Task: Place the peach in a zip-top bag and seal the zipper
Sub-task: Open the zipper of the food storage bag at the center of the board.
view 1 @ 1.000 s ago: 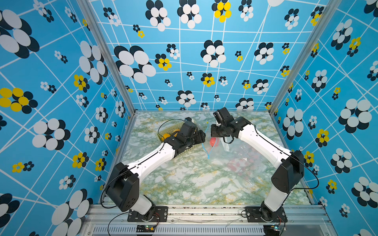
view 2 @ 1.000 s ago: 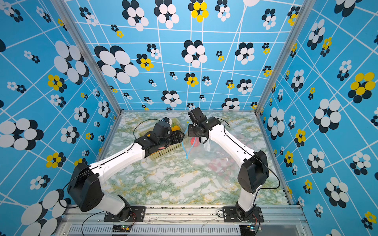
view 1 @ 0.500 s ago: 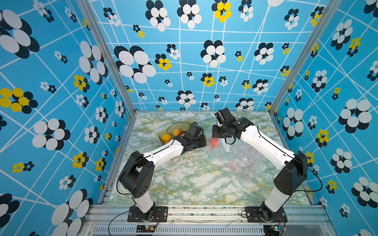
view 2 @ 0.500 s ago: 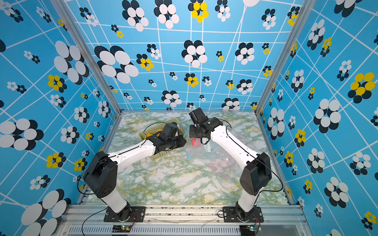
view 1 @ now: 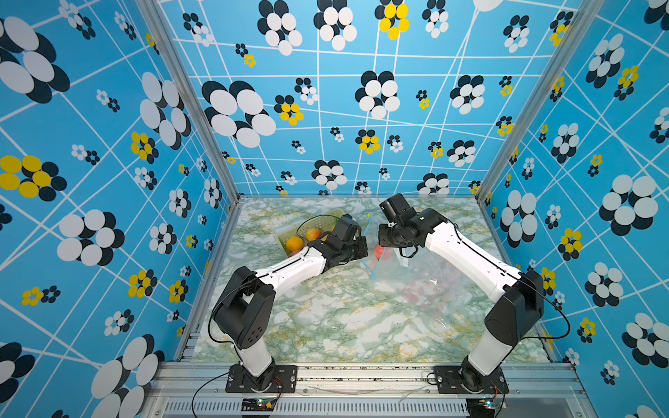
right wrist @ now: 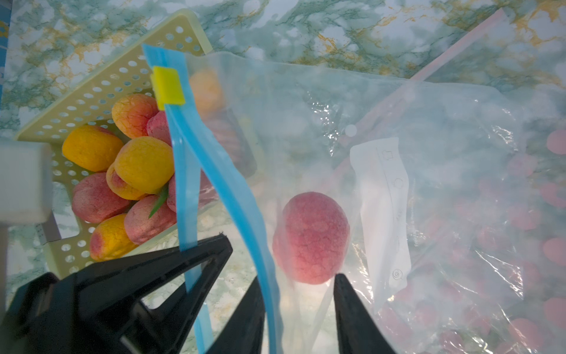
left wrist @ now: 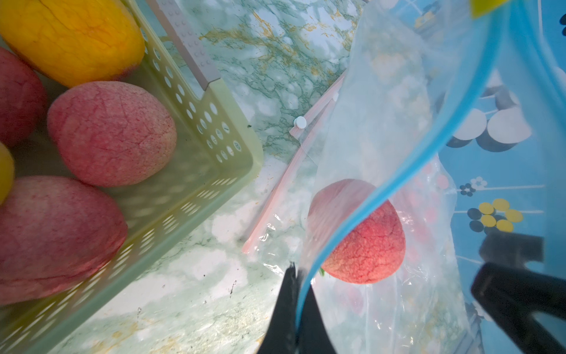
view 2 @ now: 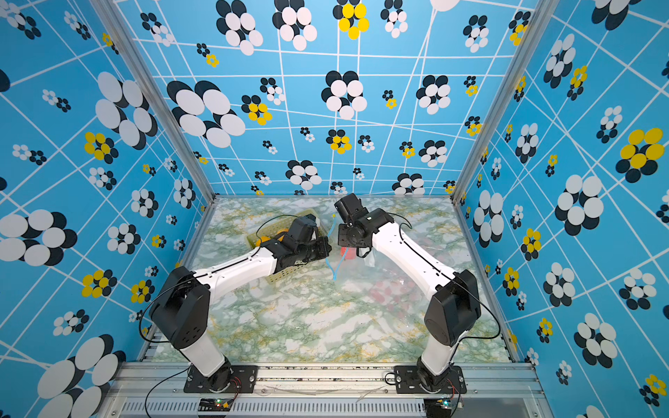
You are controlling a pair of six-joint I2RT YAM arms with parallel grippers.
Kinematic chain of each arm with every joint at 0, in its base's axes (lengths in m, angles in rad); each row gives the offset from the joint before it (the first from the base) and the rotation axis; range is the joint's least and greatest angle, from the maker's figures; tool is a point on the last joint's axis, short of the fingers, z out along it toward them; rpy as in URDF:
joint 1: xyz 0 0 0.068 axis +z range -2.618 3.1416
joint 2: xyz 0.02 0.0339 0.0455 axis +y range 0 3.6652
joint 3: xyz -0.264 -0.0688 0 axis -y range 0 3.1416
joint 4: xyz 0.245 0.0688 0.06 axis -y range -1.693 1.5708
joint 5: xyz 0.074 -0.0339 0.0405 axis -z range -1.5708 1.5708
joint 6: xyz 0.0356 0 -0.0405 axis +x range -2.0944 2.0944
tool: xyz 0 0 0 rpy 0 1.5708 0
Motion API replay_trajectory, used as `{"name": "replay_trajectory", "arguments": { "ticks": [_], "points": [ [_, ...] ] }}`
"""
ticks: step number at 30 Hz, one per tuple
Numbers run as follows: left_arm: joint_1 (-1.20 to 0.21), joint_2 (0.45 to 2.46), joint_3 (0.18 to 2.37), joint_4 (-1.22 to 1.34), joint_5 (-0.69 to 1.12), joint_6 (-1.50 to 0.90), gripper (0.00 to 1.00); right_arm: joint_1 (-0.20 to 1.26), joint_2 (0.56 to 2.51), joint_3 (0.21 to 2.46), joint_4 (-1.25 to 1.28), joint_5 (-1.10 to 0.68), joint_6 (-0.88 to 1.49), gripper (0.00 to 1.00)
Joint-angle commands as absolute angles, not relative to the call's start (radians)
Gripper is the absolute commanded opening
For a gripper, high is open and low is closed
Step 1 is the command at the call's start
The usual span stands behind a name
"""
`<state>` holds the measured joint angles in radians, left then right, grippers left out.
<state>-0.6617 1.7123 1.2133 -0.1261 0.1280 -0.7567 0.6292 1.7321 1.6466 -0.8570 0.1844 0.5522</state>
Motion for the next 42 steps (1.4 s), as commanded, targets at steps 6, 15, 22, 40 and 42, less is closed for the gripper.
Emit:
{"name": "replay_trajectory", "arguments": {
  "ticks": [6, 15, 22, 40, 42],
  "points": [
    [-0.672, 1.702, 1.238, -0.093, 0.132, -0.776, 0.0, 0.67, 1.744, 1.644, -0.908, 0.208, 0.586, 0.47],
    [-0.672, 1.688, 1.244, -0.099, 0.117, -0.781, 0.0, 0.701, 1.763, 1.651, -1.002, 0.306, 0.61, 0.35],
    [-0.671, 1.684, 1.272, -0.148, 0.104, -0.76, 0.0, 0.7, 1.7, 1.688, -1.115, 0.479, 0.608, 0.0],
    [-0.667, 1.697, 1.287, -0.132, 0.197, -0.757, 0.09, 0.731, 1.834, 1.973, -1.303, 0.584, 0.519, 0.0],
    [-0.657, 1.684, 1.264, -0.12, 0.2, -0.772, 0.22, 0.732, 1.846, 1.97, -1.292, 0.579, 0.517, 0.0]
  ]
}}
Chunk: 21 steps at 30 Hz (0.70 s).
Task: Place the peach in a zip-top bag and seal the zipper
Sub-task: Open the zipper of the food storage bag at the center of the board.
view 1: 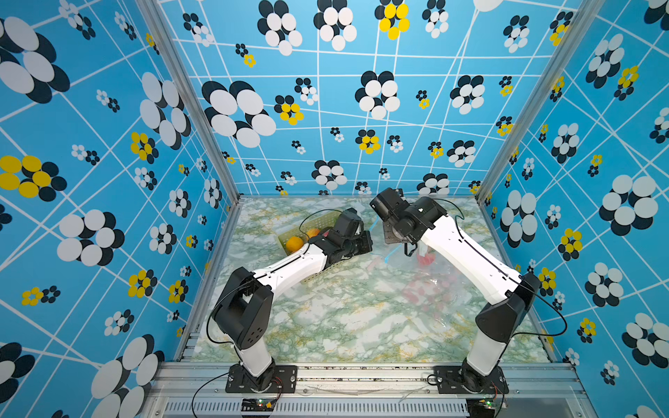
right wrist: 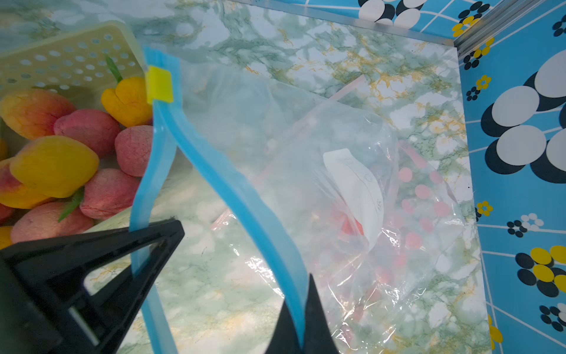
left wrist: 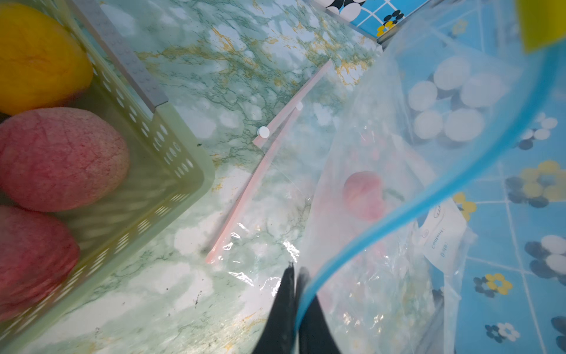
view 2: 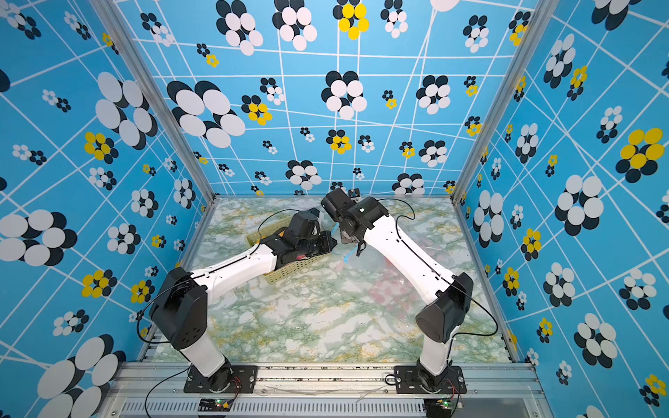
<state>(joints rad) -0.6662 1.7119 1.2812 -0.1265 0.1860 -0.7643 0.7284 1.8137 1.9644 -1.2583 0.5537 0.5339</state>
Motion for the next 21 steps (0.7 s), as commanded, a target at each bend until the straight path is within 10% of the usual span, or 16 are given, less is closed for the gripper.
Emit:
{"name": "replay_trajectory", "arguments": {
  "ticks": [1, 17, 21],
  "points": [
    [-0.651, 1.676, 1.253, -0.113, 0.201, -0.78, 0.28, 0.732, 1.847, 1.967, -1.283, 0.578, 0.515, 0.0],
    [-0.577, 1.45, 1.126, -0.224, 0.026, -0.74, 0.99, 0.732, 1.885, 1.917, -1.131, 0.451, 0.467, 0.0],
    [-0.541, 1.444, 1.153, -0.352, -0.078, -0.697, 0.99, 0.731, 1.893, 1.918, -1.116, 0.443, 0.463, 0.0]
  ]
}}
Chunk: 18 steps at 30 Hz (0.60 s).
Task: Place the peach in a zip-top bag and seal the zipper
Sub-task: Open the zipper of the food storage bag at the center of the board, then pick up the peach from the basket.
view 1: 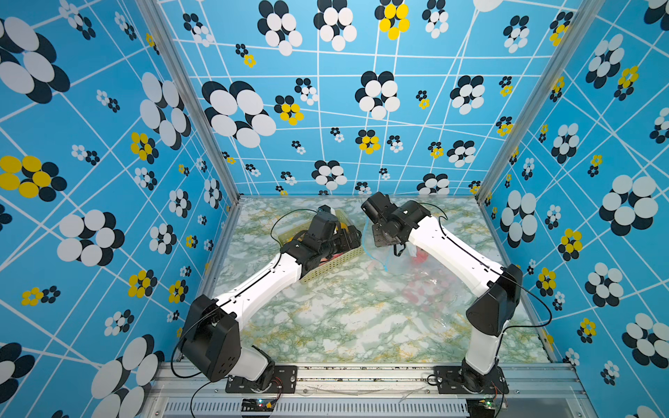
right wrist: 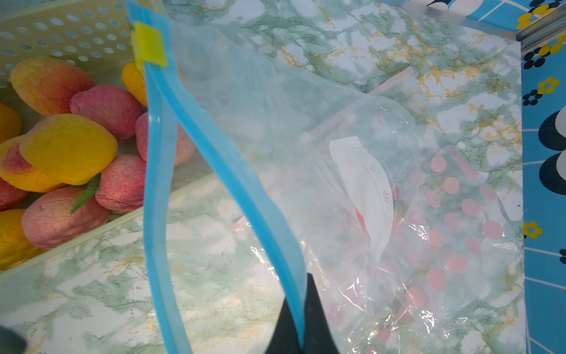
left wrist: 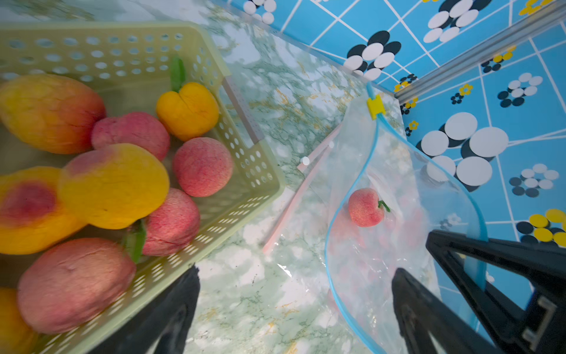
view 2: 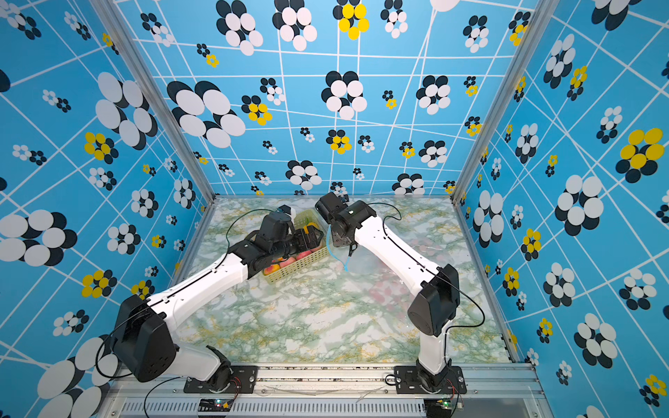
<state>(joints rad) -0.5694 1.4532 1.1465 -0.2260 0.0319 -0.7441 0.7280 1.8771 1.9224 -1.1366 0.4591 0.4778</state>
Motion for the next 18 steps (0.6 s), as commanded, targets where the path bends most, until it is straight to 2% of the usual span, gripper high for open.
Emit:
{"name": "replay_trajectory", "arguments": {
  "ticks": [1, 10, 18],
  "points": [
    [-0.529, 1.452, 1.168, -0.385, -0.094, -0.685, 0.99, 0.731, 1.894, 1.918, -1.113, 0.442, 0.461, 0.0],
    [-0.465, 1.58, 1.287, -0.491, -0.175, -0.582, 0.99, 0.73, 1.902, 1.911, -1.105, 0.433, 0.462, 0.0],
    [-0.422, 1.749, 1.437, -0.551, -0.168, -0.501, 0.94, 0.73, 1.899, 1.89, -1.079, 0.428, 0.468, 0.0]
  ]
}}
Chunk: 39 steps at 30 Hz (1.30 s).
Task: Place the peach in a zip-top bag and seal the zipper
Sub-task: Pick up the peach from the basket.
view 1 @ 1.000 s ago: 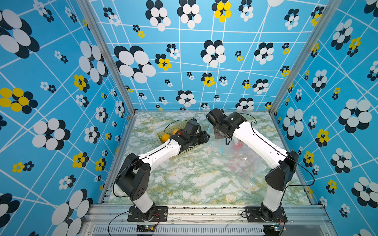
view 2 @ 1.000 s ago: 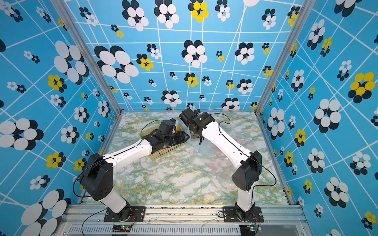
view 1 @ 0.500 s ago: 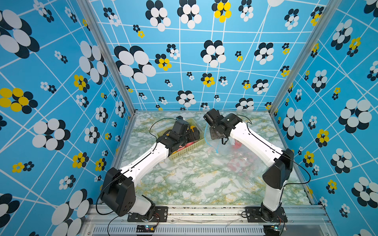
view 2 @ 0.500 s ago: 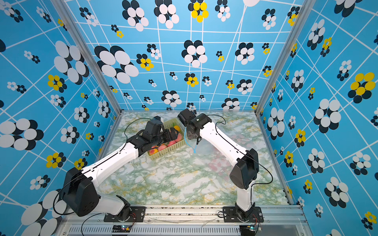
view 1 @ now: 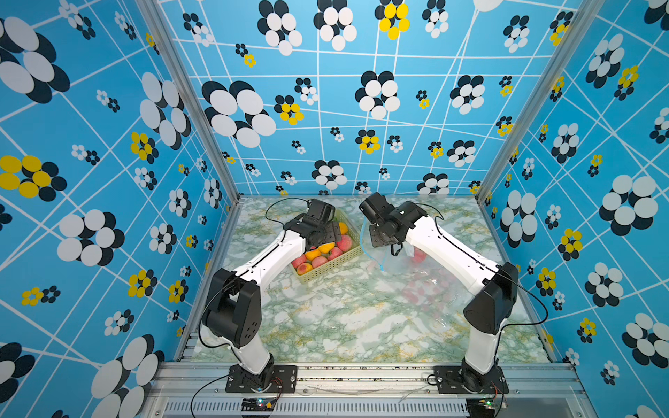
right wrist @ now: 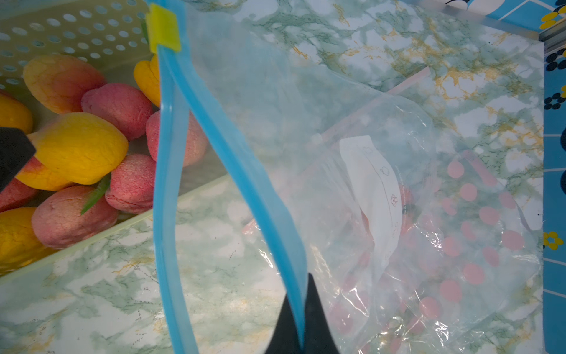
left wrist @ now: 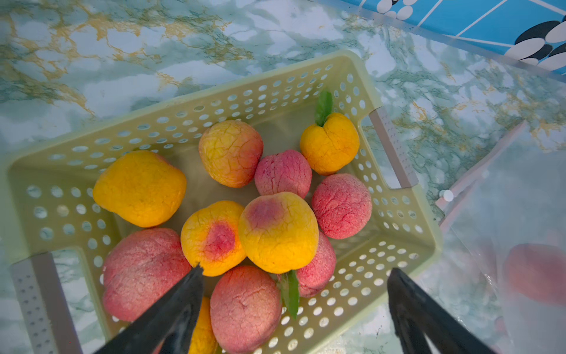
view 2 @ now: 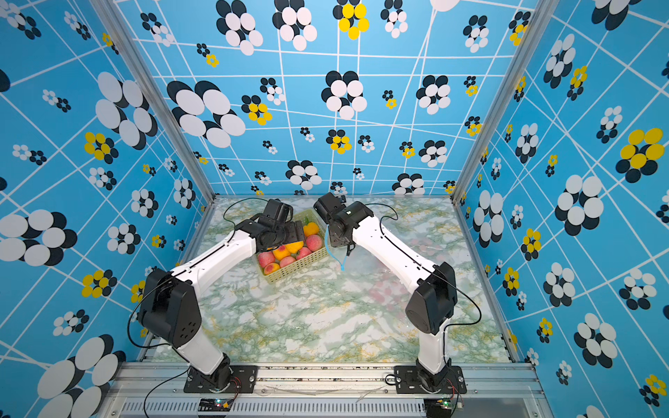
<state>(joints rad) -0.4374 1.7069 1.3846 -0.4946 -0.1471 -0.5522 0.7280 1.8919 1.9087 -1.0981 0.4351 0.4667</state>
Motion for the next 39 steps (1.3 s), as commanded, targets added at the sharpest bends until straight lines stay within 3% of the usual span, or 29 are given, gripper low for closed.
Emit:
{"name": "replay_trajectory", "arguments": {
  "ticks": [1, 10, 31, 39],
  "points": [
    [-0.418, 1.763, 1.448, -0.554, -0.163, -0.499, 0.94, 0.73, 1.899, 1.887, -1.073, 0.426, 0.468, 0.0],
    [-0.401, 1.871, 1.505, -0.545, -0.072, -0.508, 0.92, 0.721, 1.895, 1.863, -1.042, 0.39, 0.475, 0.0],
    [-0.399, 1.974, 1.518, -0.58, -0.091, -0.511, 0.88, 0.7, 1.88, 1.825, -0.998, 0.323, 0.487, 0.0],
    [-0.401, 1.965, 1.525, -0.571, -0.096, -0.514, 0.71, 0.698, 1.872, 1.815, -0.99, 0.317, 0.489, 0.0]
  ]
}}
